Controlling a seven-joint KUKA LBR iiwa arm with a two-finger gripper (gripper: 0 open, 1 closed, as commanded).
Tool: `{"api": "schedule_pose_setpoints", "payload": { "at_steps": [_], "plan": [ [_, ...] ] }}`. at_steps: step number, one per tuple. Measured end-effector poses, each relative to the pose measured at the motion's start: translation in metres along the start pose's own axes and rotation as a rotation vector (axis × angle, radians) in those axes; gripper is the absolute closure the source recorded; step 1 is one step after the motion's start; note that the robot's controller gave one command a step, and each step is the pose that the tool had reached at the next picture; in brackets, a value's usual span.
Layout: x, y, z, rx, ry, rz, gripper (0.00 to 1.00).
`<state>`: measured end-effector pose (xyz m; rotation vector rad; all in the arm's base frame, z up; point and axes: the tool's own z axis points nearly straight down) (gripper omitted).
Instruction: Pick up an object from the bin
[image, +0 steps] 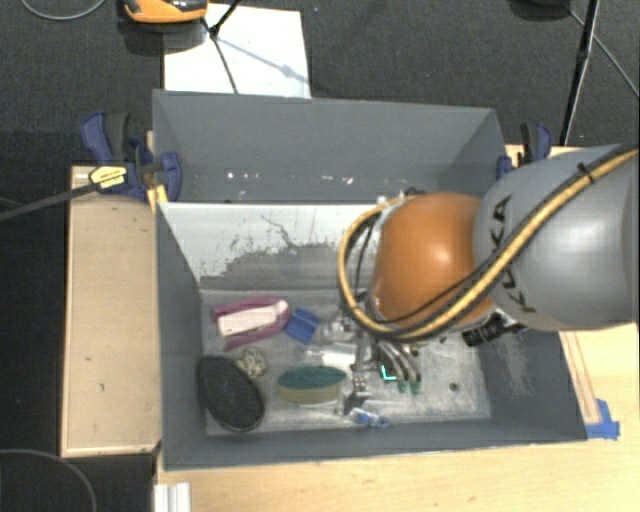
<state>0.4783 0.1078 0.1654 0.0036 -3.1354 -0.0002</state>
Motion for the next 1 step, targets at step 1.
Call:
{"api": "schedule_pose_setpoints", "payload": {
  "at_steps": [1],
  "plan": [
    [-0.0114,0.0071,0.0208,0.000,-0.003,0.171,0.00]
  ]
}}
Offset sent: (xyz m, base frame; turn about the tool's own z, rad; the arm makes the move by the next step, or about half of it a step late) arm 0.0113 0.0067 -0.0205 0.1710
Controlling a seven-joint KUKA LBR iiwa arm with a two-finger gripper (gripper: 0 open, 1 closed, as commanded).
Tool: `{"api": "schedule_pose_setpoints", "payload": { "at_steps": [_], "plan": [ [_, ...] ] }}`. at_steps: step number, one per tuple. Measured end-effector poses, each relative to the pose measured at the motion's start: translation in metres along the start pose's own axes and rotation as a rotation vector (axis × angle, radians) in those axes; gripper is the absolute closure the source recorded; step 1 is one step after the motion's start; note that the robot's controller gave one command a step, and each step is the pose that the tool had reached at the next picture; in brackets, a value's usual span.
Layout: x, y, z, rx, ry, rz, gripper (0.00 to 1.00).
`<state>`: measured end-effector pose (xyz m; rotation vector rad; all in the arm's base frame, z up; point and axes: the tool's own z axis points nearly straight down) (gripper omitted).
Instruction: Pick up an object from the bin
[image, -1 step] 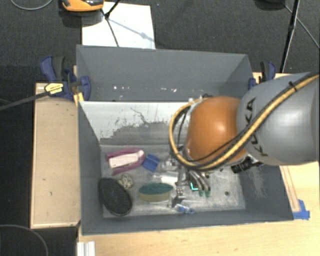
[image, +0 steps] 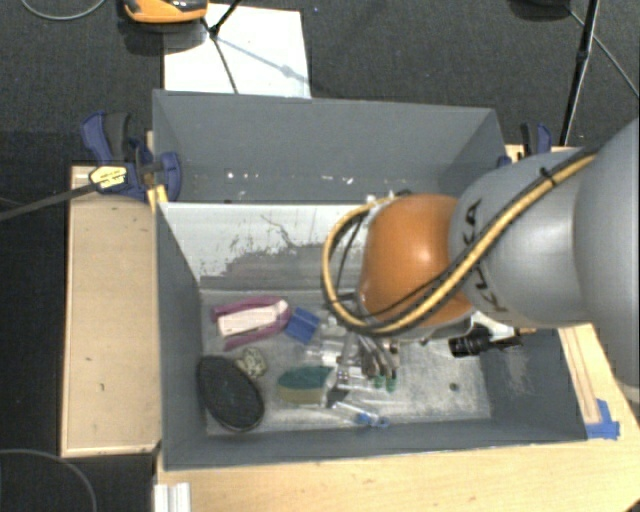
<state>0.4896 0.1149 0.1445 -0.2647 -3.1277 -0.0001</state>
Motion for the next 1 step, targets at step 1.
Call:
{"api": "schedule_pose_setpoints", "payload": {
  "at_steps": [1],
  "plan": [
    [-0.0098,-0.0148,0.0375,0.000,0.000,0.138,0.00]
  ]
}}
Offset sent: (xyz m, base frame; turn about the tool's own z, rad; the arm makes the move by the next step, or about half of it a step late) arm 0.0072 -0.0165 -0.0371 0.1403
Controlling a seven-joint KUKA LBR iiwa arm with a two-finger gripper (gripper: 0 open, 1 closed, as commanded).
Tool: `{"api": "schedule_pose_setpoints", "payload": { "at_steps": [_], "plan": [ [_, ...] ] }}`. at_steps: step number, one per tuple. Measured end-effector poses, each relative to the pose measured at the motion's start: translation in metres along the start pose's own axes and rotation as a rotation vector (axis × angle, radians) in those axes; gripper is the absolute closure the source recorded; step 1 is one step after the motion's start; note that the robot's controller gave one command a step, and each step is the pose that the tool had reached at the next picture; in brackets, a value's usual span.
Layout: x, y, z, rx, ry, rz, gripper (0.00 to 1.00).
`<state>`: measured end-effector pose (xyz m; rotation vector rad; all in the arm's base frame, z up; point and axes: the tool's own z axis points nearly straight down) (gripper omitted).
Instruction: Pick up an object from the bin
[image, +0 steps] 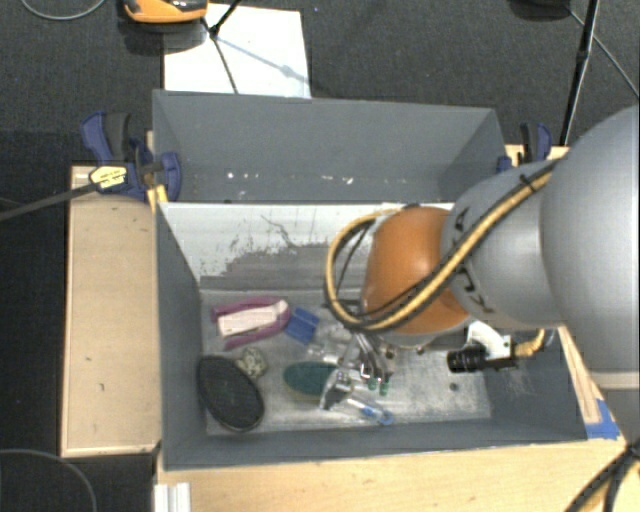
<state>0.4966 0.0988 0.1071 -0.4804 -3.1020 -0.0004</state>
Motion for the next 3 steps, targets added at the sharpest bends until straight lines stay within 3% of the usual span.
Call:
{"api": "schedule_pose_setpoints", "payload": {
  "at_steps": [1,2,3],
  "plan": [
    [0.001,0.001,0.002,-0.001,-0.001,0.238,0.00],
    [-0.028,0.007,0.033,-0.005,-0.004,0.445,0.00],
    [-0.044,0.039,0.033,-0.004,-0.006,0.663,0.00]
  ]
}}
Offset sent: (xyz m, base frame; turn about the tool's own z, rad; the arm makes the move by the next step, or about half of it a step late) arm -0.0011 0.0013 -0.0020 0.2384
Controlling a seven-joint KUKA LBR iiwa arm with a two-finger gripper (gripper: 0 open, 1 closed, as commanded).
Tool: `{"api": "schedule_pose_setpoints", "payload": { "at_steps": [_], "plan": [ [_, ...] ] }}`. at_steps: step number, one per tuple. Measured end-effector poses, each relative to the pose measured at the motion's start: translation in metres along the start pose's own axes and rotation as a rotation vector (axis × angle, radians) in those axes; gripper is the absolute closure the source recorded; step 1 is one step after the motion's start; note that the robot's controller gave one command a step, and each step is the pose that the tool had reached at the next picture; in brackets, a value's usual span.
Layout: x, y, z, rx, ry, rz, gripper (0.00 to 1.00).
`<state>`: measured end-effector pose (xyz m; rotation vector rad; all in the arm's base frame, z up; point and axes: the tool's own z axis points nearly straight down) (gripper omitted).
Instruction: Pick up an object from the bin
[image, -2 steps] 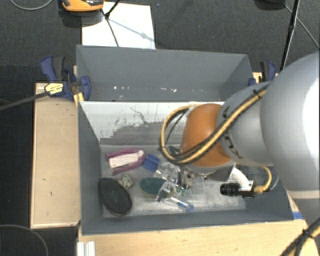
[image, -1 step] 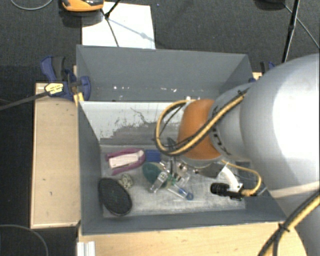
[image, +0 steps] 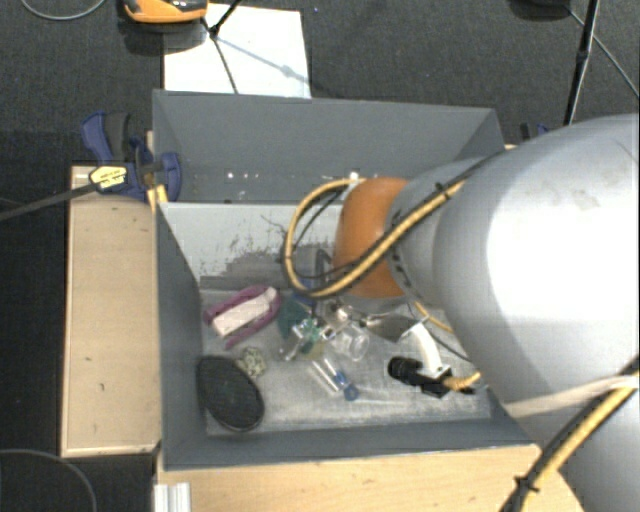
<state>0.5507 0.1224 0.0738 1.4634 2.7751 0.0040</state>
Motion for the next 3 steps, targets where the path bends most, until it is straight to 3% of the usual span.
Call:
{"api": "schedule_pose_setpoints", "payload": {
  "at_steps": [1,2,3],
  "plan": [
    [-0.001,0.001,-0.001,-0.003,-0.002,-0.004,1.00],
    [-0.002,0.001,-0.034,0.002,0.002,-0.010,1.00],
    [-0.003,0.003,-0.111,-0.003,0.000,-0.016,1.00]
  ]
}}
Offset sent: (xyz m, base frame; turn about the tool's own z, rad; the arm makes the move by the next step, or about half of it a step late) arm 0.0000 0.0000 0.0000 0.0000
